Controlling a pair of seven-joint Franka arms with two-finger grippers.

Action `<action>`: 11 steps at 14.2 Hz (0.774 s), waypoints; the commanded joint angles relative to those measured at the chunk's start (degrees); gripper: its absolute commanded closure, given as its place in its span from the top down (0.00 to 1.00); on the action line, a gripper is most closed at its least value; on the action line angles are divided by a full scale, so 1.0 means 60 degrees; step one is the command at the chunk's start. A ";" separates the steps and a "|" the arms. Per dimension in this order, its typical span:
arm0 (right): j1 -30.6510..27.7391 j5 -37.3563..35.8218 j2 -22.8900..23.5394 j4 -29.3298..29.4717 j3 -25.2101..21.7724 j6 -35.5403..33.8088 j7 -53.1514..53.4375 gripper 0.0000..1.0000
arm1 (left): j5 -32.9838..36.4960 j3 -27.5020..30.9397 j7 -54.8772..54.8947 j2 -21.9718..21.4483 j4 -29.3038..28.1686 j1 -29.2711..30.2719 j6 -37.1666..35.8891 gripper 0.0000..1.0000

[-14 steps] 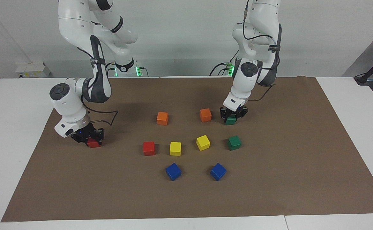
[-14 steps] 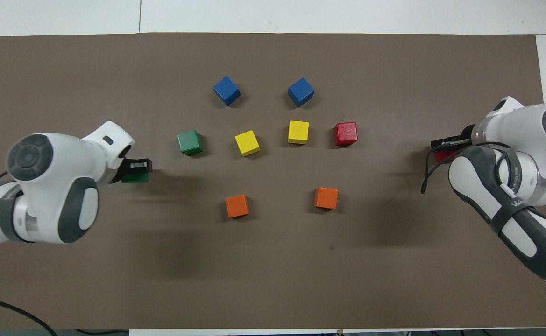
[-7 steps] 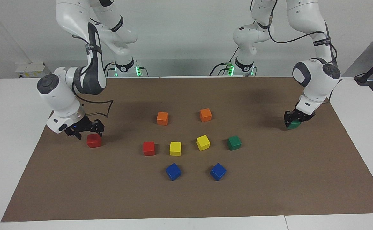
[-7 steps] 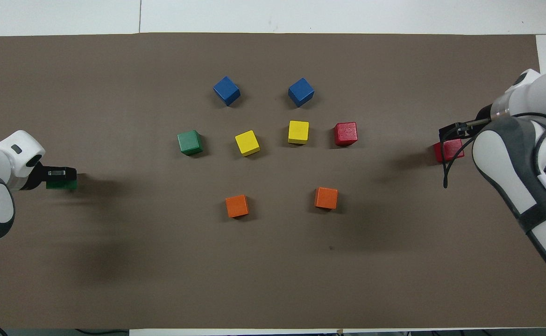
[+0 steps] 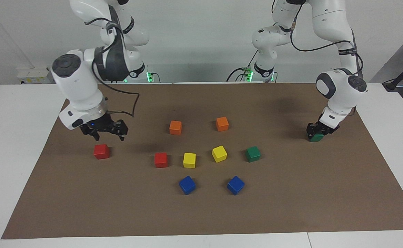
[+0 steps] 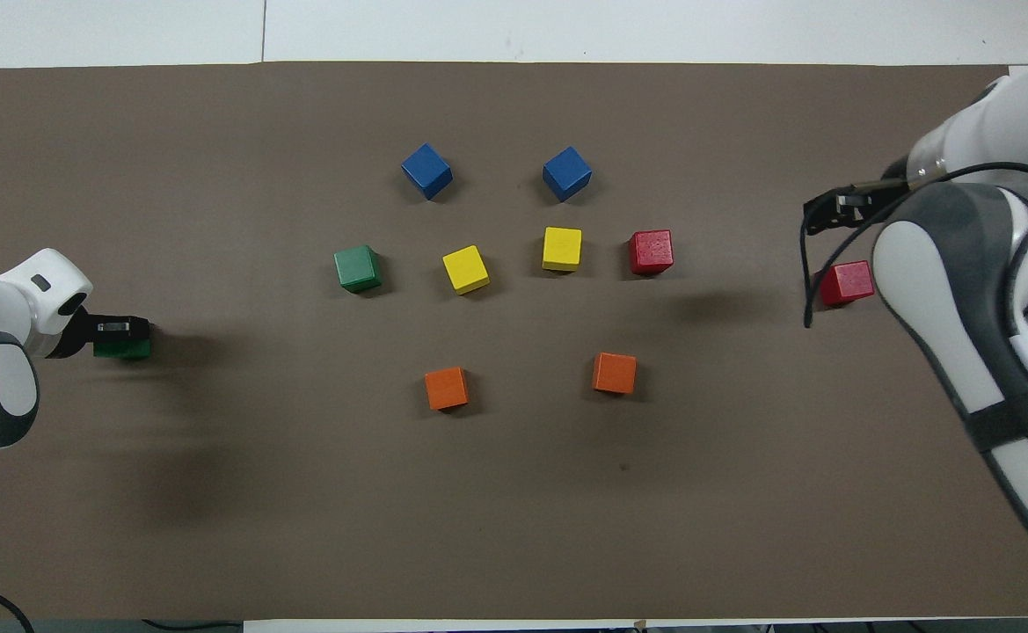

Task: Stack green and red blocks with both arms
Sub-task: 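Reach the second green with the left gripper while the right gripper reaches red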

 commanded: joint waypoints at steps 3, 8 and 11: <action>0.0221 -0.0630 0.0681 -0.0037 0.0016 0.0791 -0.0504 1.00 | -0.0130 -0.0074 0.0906 0.0284 0.0334 0.0196 0.0035 1.00; 0.0485 -0.0586 0.1135 -0.0038 0.0045 0.1728 -0.0521 1.00 | -0.0056 -0.0059 0.1638 0.0270 0.1797 0.0255 -0.1618 1.00; 0.0543 -0.0571 0.1136 -0.0563 0.0060 0.2329 -0.0594 1.00 | -0.0071 -0.0074 0.1304 0.0284 0.3041 0.0022 -0.3023 1.00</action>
